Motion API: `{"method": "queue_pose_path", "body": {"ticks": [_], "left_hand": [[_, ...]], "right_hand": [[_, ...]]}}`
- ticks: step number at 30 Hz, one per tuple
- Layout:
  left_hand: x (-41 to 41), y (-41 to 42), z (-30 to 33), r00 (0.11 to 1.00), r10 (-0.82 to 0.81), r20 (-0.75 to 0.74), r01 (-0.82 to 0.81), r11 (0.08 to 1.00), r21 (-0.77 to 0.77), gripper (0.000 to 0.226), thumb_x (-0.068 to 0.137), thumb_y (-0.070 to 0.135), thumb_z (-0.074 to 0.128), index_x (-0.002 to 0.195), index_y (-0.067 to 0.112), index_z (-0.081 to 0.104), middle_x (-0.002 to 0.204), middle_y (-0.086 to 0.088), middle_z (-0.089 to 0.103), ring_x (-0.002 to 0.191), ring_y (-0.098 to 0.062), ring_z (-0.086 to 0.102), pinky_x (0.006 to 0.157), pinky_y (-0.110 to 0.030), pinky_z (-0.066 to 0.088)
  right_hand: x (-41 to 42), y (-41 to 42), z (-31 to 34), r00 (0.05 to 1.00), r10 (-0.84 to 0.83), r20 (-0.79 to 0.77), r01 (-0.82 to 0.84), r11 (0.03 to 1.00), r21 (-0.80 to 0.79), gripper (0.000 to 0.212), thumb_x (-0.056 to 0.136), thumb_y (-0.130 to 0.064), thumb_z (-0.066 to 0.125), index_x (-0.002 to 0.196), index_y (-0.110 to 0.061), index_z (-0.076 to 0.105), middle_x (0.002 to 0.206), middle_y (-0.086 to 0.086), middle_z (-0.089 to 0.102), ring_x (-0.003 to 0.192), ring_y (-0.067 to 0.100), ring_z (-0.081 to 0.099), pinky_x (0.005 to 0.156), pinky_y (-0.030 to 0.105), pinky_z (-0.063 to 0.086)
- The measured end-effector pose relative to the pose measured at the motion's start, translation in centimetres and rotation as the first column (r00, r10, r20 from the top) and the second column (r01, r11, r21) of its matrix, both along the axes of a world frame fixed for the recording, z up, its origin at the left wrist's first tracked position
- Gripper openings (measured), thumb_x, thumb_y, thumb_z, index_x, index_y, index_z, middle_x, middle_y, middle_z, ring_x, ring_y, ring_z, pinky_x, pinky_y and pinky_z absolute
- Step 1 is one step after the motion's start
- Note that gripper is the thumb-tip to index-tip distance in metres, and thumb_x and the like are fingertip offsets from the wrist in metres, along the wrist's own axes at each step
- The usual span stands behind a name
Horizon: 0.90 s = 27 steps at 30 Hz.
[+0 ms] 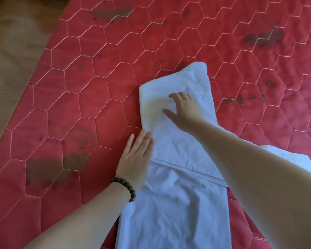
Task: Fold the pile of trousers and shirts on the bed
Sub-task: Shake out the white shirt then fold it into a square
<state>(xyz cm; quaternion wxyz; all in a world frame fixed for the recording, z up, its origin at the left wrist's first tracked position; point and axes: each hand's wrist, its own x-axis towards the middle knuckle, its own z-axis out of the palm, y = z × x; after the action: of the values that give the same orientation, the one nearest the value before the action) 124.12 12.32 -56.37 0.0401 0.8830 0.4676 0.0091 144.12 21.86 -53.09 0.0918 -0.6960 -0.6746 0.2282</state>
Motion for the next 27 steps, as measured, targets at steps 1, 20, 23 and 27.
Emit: {"method": "queue_pose_path", "body": {"ticks": [1, 20, 23, 27], "left_hand": [[-0.2, 0.1, -0.1, 1.0, -0.021, -0.012, 0.021, 1.0, 0.004, 0.061, 0.077, 0.001, 0.044, 0.138, 0.0, 0.048, 0.147, -0.013, 0.044, 0.142, -0.03, 0.031, 0.116, -0.048, 0.024], [3.0, 2.6, 1.5, 0.997, 0.018, 0.078, -0.01, 0.994, -0.106, 0.062, 0.089, 0.024, 0.024, 0.143, -0.004, 0.036, 0.152, -0.02, 0.033, 0.147, -0.032, 0.018, 0.121, -0.042, 0.013], [3.8, 3.2, -0.7, 0.989, 0.101, -0.106, -0.113, 0.986, -0.118, 0.063, 0.1, 0.034, 0.014, 0.15, -0.003, 0.008, 0.159, -0.023, 0.011, 0.149, -0.033, -0.003, 0.121, -0.042, -0.002], [3.7, 2.8, -1.7, 0.981, 0.182, -0.066, -0.188, 0.977, -0.103, 0.076, 0.093, 0.052, 0.017, 0.152, 0.005, 0.018, 0.16, -0.018, 0.012, 0.149, -0.031, 0.006, 0.12, -0.049, 0.009]], "right_hand": [[-1.0, 1.4, -0.3, 0.999, -0.026, -0.021, 0.025, 0.999, -0.042, 0.056, 0.091, -0.049, 0.055, 0.135, -0.015, 0.044, 0.132, 0.005, 0.05, 0.124, 0.026, 0.042, 0.1, 0.04, 0.037], [-3.9, -2.6, -3.3, 0.999, 0.02, -0.026, -0.011, 0.951, 0.309, 0.03, 0.088, -0.004, 0.052, 0.116, -0.001, 0.062, 0.126, 0.017, 0.058, 0.118, 0.037, 0.051, 0.101, 0.047, 0.039], [-2.6, -3.9, -5.2, 0.988, 0.131, 0.083, -0.142, 0.979, 0.147, 0.043, 0.101, -0.019, 0.04, 0.144, -0.009, 0.042, 0.154, 0.004, 0.034, 0.145, 0.02, 0.024, 0.12, 0.036, 0.008], [-1.0, -4.6, -6.0, 0.965, 0.089, 0.248, -0.111, 0.991, 0.075, 0.062, 0.098, -0.05, 0.018, 0.153, -0.021, 0.017, 0.161, -0.004, 0.012, 0.149, 0.014, 0.004, 0.119, 0.039, -0.01]]}}
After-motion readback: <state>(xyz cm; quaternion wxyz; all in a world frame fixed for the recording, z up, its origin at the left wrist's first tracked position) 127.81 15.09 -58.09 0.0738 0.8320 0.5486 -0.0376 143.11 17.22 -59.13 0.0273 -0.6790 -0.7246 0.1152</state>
